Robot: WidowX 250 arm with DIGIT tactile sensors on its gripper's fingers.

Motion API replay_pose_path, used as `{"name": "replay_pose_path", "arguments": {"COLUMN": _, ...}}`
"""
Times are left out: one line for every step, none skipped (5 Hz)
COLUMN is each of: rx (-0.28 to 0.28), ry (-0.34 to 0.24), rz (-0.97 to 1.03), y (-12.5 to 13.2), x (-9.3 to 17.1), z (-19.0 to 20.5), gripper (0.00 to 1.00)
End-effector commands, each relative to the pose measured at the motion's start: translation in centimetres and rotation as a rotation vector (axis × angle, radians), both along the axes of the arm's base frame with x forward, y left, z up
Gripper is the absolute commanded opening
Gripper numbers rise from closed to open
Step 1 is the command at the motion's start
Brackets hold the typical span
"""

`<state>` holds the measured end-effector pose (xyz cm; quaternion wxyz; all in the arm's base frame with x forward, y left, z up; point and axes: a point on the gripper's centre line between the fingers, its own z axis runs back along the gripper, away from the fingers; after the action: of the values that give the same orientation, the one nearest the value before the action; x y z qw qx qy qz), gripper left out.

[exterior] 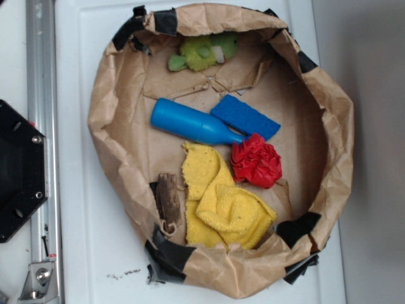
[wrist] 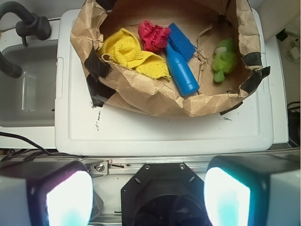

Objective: Grab the blue bottle.

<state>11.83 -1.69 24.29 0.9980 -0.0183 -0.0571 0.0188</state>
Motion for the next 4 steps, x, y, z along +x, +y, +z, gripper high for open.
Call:
{"name": "replay_pose_path", "arguments": {"rx": 0.0, "ry": 0.0, "rz": 0.0, "y": 0.0, "x": 0.0, "z": 0.0, "gripper": 1.0}}
{"name": "replay_pose_path", "arguments": {"rx": 0.034, "ry": -0.06, "rz": -0.082, "y": 4.4, "x": 5.0, "z": -3.8, "gripper": 1.0}}
{"name": "replay_pose_path", "arguments": {"rx": 0.223, "ry": -0.138, "rz": -0.112, "y": 7.3, "x": 8.0, "z": -5.2, "gripper": 1.0}}
{"name": "replay_pose_path", "arguments": {"rx": 0.253, "ry": -0.052, "rz": -0.116, "y": 8.2, "x": 9.4, "z": -7.9, "gripper": 1.0}}
